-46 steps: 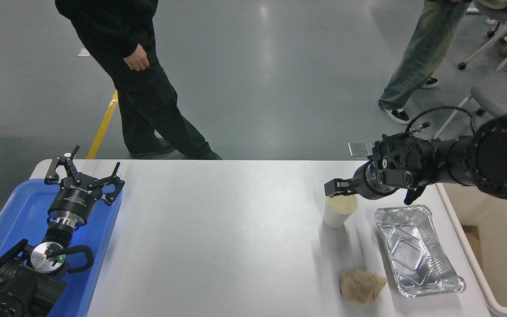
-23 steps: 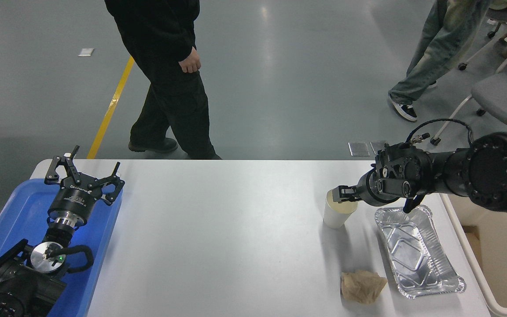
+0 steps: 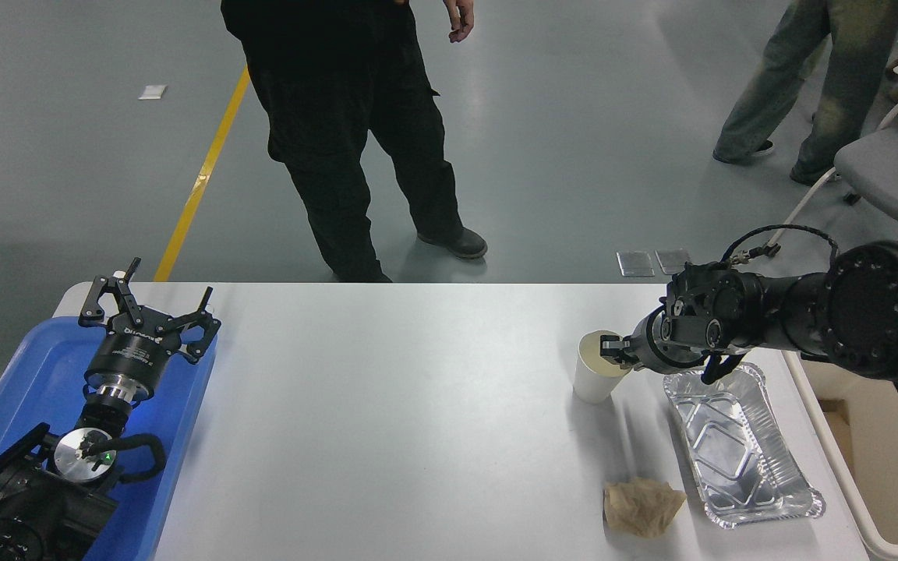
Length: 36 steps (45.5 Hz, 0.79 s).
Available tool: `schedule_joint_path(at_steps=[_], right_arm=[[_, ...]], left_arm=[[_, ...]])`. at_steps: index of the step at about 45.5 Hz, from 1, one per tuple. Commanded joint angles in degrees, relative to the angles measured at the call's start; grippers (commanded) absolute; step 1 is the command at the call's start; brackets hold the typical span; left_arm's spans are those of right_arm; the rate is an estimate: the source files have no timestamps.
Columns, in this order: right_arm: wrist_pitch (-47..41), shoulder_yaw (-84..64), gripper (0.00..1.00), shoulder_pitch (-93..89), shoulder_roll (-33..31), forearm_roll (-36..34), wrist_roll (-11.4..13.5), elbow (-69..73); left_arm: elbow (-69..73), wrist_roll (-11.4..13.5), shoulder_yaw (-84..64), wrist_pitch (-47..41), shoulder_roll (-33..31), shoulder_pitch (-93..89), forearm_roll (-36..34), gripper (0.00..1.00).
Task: Pick up paper cup place in dustbin
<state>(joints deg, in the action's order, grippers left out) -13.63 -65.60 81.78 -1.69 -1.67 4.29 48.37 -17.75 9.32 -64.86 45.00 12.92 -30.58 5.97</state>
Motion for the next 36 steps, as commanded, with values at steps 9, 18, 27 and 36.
schedule_joint_path(at_steps=[9, 18, 27, 36], right_arm=[[0.1, 0.7, 0.0, 1.2, -0.9, -5.5, 0.3, 0.5], [-3.1, 0.7, 0.0, 11.1, -7.1, -5.5, -0.3, 10.9], [-13.6, -0.2, 0.0, 24.7, -11.6, -5.4, -0.3, 20.4], [-26.7, -0.4, 0.0, 35.4, -13.2, -4.6, -0.3, 24.7]], left_arm=[[0.0, 0.0, 0.0, 0.0, 0.0, 0.0, 0.0, 0.99], [0.0, 0.0, 0.0, 0.0, -0.1, 0.0, -0.1, 0.99], [0.0, 0.0, 0.0, 0.0, 0.0, 0.0, 0.0, 0.99], [0.0, 0.0, 0.0, 0.0, 0.0, 0.0, 0.0, 0.99]])
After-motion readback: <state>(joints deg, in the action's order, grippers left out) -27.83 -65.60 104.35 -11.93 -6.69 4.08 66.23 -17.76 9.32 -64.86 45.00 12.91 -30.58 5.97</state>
